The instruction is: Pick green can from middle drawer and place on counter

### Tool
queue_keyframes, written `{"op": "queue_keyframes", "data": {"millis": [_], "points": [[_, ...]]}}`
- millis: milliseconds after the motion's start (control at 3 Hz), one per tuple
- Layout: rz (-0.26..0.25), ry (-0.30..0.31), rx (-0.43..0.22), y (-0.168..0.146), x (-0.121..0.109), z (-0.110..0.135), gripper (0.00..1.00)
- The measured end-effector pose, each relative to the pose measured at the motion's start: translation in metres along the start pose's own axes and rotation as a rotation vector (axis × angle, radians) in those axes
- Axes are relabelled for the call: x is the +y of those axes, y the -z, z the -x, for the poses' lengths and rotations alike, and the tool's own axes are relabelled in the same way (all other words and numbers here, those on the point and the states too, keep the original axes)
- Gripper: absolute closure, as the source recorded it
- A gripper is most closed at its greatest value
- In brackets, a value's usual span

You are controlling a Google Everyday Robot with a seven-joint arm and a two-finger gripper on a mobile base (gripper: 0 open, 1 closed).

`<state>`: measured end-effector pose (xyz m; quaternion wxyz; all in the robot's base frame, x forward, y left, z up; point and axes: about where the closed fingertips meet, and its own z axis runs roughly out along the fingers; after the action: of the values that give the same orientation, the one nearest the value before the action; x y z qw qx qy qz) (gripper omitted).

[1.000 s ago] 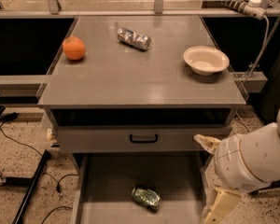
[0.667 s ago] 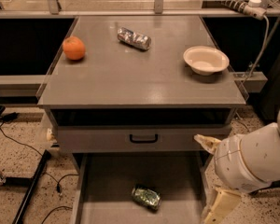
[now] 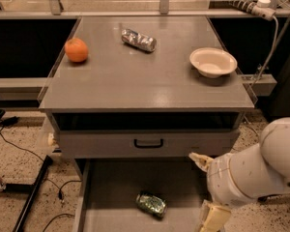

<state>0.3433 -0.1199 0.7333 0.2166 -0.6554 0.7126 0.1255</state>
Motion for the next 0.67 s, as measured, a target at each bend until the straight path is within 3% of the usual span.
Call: {"op": "queue_keyframes", "data": {"millis": [333, 667], "points": [[0.018, -0.003, -0.034, -0.059, -0.001, -0.019, 0.0], [0.001, -0.02, -0.059, -0.112, -0.006, -0.046, 0.0]]}}
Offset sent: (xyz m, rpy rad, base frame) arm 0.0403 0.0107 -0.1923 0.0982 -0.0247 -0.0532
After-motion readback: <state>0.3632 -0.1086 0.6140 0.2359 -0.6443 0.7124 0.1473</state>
